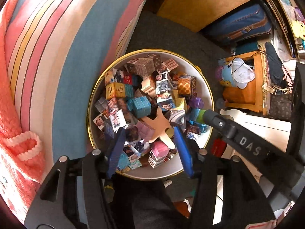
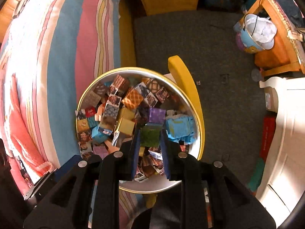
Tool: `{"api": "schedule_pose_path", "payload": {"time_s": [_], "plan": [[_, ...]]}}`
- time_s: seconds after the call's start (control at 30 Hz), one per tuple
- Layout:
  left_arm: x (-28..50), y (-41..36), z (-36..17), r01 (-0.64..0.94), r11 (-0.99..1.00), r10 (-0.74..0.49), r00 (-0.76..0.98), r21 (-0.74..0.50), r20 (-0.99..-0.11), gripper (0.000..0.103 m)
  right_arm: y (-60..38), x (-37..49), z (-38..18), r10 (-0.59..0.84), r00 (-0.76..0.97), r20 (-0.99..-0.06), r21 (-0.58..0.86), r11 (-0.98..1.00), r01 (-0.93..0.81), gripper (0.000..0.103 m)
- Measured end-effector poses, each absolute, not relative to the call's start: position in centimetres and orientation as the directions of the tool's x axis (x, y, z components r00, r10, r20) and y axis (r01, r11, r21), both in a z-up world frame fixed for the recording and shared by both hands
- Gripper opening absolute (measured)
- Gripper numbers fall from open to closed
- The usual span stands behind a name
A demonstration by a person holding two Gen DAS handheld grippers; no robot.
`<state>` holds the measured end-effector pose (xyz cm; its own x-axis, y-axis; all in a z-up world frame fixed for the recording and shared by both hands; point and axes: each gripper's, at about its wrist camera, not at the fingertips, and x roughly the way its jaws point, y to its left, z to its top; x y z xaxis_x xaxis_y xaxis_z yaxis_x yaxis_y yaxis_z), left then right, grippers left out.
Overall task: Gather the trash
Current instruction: 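Carry both held stacks over the yellow-rimmed bin and open both grippers, then bring both empty grippers back over the pink blanket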
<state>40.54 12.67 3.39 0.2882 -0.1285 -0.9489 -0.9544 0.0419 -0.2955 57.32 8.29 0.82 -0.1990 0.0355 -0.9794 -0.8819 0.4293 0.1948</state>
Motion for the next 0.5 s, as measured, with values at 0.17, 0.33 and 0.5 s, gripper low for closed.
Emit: {"api": "schedule_pose_path", "payload": {"time_s": [0.17, 0.33, 0.5], "plan": [[39.7, 11.8, 3.8, -0.952, 0.035, -0.130, 0.296, -0.303, -0.946, 0.051, 7.5, 57.0, 0.7, 0.005, -0.199, -0.980, 0.181, 0.442, -0.879, 0.024], [38.8, 10.6, 4.8, -0.946, 0.016, -0.115, 0.321, -0.325, -0.940, 0.052, 6.8, 55.4, 2.3, 0.005, -0.185, -0.983, 0.170, 0.418, -0.892, 0.049], [36.6, 9.3, 6.7, -0.939, -0.020, -0.070, 0.344, -0.343, -0.936, 0.053, 6.5, 52.9, 4.7, 0.038, -0.191, -0.981, 0.192, 0.367, -0.910, 0.050]]}}
